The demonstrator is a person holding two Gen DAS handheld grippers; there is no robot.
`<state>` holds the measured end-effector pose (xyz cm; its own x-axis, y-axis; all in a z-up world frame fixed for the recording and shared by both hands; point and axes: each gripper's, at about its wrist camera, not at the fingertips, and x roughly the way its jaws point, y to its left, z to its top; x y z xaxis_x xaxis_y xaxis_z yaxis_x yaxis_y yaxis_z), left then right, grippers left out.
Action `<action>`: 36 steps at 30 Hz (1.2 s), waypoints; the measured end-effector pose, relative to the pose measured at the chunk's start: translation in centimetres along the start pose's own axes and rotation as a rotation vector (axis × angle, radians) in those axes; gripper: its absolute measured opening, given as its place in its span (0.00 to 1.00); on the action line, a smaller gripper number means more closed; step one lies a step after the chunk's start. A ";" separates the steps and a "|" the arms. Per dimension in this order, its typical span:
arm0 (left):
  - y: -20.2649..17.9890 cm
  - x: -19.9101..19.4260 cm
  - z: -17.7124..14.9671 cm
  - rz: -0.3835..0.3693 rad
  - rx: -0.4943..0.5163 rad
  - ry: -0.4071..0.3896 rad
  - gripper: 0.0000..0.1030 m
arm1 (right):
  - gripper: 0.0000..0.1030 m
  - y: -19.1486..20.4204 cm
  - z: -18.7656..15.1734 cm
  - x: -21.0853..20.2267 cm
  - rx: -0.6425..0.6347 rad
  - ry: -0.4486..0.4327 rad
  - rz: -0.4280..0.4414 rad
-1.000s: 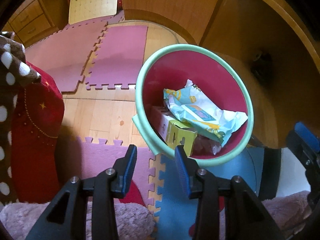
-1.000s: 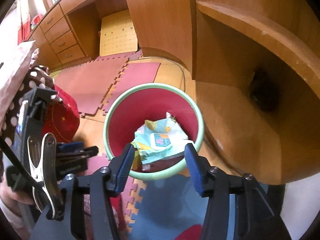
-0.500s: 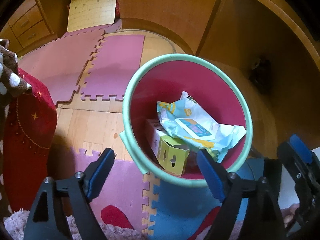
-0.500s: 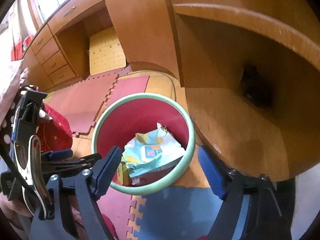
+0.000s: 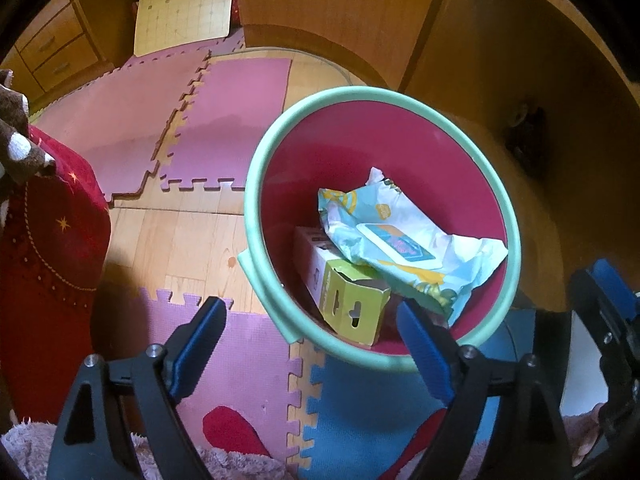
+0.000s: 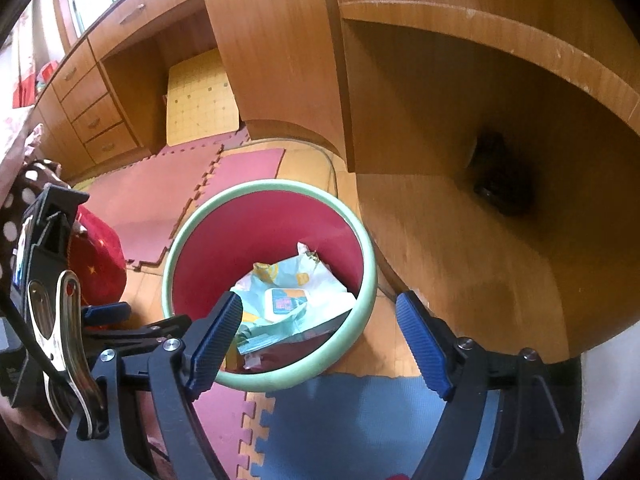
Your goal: Collect trash
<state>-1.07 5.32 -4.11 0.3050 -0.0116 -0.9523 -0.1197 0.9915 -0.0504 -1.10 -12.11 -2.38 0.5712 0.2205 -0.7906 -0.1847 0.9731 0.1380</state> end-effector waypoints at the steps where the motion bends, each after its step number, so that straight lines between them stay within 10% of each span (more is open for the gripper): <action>1: 0.0 0.0 0.0 -0.002 0.000 0.001 0.88 | 0.79 0.0 0.0 0.1 0.001 0.005 0.000; 36: -0.2 0.3 -0.2 -0.004 0.010 0.021 0.88 | 0.79 -0.4 -0.2 0.6 0.012 0.025 -0.002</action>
<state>-1.12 5.09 -4.49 0.2856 -0.0178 -0.9582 -0.1087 0.9928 -0.0509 -0.81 -12.35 -3.06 0.5511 0.2166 -0.8059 -0.1738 0.9743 0.1431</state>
